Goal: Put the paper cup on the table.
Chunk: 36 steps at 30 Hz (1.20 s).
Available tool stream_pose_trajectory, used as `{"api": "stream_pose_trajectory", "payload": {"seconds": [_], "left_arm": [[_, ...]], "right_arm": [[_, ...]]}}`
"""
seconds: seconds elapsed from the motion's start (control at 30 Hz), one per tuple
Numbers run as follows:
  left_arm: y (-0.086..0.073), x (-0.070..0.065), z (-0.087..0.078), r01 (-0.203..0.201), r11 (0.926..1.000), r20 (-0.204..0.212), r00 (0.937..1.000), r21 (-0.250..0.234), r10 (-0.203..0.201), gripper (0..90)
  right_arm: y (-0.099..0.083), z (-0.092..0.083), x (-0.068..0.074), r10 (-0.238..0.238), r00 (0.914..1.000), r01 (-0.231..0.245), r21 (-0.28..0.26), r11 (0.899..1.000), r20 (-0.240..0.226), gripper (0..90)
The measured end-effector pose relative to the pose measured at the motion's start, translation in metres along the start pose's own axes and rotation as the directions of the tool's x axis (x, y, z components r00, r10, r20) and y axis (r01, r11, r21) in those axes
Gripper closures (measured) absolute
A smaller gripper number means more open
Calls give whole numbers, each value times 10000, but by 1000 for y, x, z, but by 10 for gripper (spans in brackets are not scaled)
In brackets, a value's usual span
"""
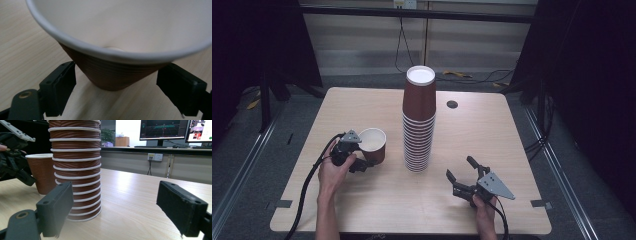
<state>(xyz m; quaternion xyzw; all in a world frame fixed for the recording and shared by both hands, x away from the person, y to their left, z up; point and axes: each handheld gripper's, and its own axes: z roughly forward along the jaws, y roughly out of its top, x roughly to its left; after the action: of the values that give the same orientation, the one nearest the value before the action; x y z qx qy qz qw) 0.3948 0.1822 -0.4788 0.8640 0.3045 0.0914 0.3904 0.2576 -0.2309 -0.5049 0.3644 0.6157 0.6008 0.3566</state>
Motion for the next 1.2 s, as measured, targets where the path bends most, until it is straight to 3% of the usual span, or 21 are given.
{"api": "stream_pose_trajectory", "payload": {"seconds": [0.07,0.13,0.2,0.27,0.37,0.47,0.5,0.57,0.67,0.7,0.77,0.87,0.9,0.93,1.0,1.1,1.13,1.17,1.2], "left_arm": [[-2,-3,-2,80,9997,-181,9998,-252,-84,156],[-5,-6,-6,153,9967,8,9999,-796,-153,161],[-8,-9,-9,239,9920,-145,9996,-1243,-259,160],[-8,-12,-10,14,9923,-256,9997,-1236,-46,159],[-11,-16,-12,-12,9838,-400,9992,-1793,-61,157],[-15,-20,-13,34,9794,-704,9974,-2018,-180,157],[-17,-23,-14,109,9771,-635,9977,-2126,-250,157],[-22,-29,-18,64,9656,-710,9971,-2600,-257,157],[-23,-35,-23,-48,9639,-1023,9945,-2661,-233,155],[-25,-39,-26,-105,9549,-1163,9929,-2969,-253,155],[-28,-43,-33,25,9360,-898,9953,-3521,-365,156],[-33,-50,-39,110,9168,-893,9947,-3991,-509,155],[-34,-52,-39,2,9148,-888,9953,-4039,-394,156],[-35,-55,-38,110,9057,-823,9953,-4239,-506,156],[-37,-60,-36,54,8980,-637,9973,-4399,-371,156],[-40,-70,-30,51,8804,-680,9968,-4742,-424,154],[-41,-73,-29,123,8730,-627,9968,-4876,-491,154],[-42,-77,-26,302,8568,-556,9961,-5148,-685,153],[-42,-80,-24,310,8503,-439,9970,-5253,-635,153]], "right_arm": [[0,0,0,6,10000,-6,8,10000,3,140],[0,0,0,-2,10000,2,0,10000,-2,140],[0,0,0,7,10000,-7,9,10000,2,140],[0,0,0,7,10000,-7,8,10000,1,140],[0,0,0,-21,10000,21,17,10000,3,140],[0,0,0,8,10000,-8,21,10000,-6,140],[0,0,0,-12,10000,12,2,10000,-4,140],[0,0,0,3,10000,-3,18,10000,-9,140],[0,0,0,-41,10000,41,19,10000,13,140],[0,0,0,-41,10000,41,19,10000,13,140],[0,0,0,-29,10000,29,8,10000,17,140],[0,0,0,-35,10000,35,-7,10000,-5,140],[0,0,0,-31,10000,31,11,10000,10,140],[0,0,0,-31,10000,31,11,10000,10,140],[0,0,0,-39,10000,39,-10,10000,4,140],[0,0,0,-42,10000,42,6,10000,21,140],[0,0,0,-37,10000,37,-9,10000,6,140],[0,0,0,-28,10000,28,1,10000,8,139],[0,0,0,-35,10000,35,-8,10000,3,140]]}}
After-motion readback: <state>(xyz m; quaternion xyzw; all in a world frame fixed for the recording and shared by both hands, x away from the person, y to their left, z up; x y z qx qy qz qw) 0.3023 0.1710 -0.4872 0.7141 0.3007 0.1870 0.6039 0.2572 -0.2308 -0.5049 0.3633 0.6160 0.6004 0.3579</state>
